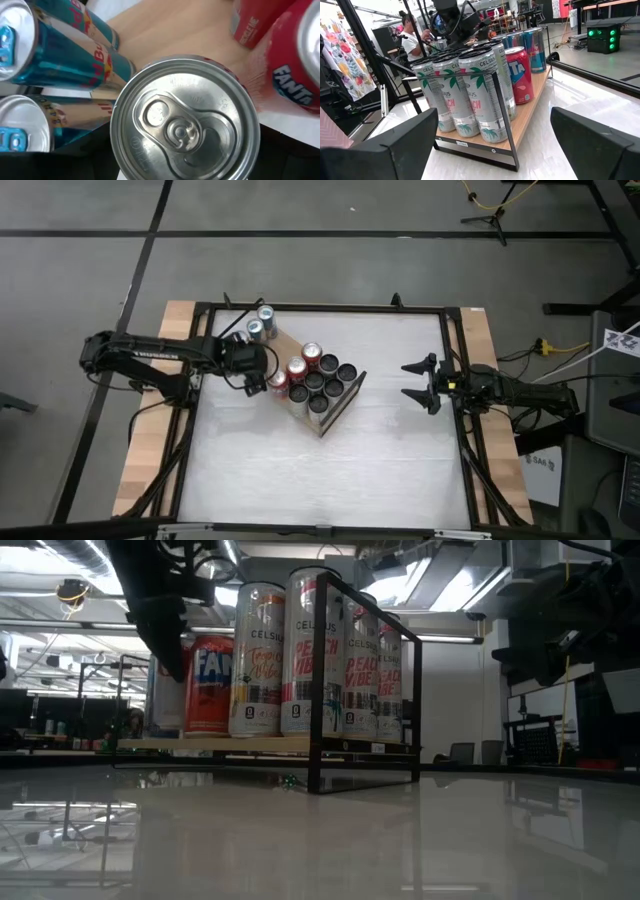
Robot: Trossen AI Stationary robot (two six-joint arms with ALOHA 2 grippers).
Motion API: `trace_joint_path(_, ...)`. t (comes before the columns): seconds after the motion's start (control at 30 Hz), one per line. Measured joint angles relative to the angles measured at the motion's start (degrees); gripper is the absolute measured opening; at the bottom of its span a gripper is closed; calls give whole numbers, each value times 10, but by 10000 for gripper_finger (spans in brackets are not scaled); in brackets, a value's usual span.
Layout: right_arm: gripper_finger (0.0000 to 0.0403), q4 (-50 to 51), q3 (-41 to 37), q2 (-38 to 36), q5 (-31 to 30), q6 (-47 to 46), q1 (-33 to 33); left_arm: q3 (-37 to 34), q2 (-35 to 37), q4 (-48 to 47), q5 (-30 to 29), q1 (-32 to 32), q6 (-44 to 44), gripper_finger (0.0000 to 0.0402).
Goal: Place canned beverage on shelf
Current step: Put the red-silver soda can on the shelf
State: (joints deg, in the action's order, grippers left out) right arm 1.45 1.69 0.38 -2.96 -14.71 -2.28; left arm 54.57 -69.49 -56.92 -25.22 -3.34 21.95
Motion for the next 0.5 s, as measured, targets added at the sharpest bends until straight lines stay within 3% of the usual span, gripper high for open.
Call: trace_joint_path(0.5,381,0,0,0,0,0,0,0,-23,22,47,-57,-36,308)
